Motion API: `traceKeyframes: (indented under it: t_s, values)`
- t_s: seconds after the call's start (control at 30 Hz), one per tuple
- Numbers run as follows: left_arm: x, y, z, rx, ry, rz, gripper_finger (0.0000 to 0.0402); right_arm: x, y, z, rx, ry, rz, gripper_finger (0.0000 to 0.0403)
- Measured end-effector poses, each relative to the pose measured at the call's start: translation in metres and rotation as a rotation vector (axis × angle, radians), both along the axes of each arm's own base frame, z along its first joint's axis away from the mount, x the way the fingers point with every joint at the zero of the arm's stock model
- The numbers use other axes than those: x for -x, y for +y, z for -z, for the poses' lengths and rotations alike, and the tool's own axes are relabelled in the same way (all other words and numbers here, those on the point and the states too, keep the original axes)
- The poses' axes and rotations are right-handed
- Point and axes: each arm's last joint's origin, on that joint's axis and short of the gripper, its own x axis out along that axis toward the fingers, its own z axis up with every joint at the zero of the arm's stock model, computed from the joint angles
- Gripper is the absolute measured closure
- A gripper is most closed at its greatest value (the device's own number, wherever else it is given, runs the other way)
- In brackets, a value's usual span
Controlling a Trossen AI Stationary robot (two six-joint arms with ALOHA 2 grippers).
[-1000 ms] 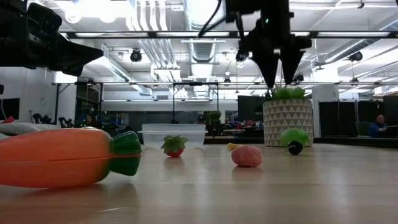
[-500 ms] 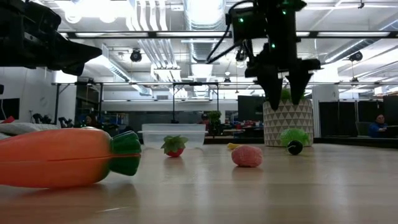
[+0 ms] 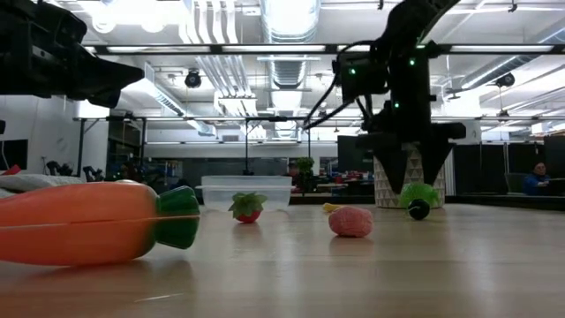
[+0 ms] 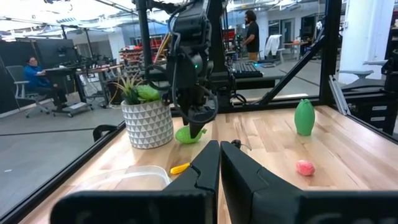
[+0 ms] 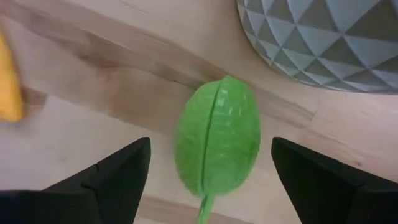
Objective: Pick and placing Produce into tupperware
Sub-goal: Put the green melon into the transparent bin
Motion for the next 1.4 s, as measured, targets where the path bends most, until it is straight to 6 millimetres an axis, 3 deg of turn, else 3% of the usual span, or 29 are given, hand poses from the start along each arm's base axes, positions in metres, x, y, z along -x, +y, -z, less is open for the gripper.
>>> traceKeyframes:
  t_s: [0.5,1.13,1.4]
  values:
    - [0.0,0.0,0.0,0.0,0.0,0.008,0.0402,0.011,-0.007,0.027,0.008,-0.038,0.021,0.0093]
    - [0.0,-0.001,0.001,-0.001,0.008,0.031,0.0402,0.013,-0.007,0.028,0.014,-0.028,0.022,0.0182]
    - [0.0,-0.001,0.001,-0.001,0.008,0.031,0.0402,0.01,-0.007,0.026,0.008,-0.04,0.021,0.0184]
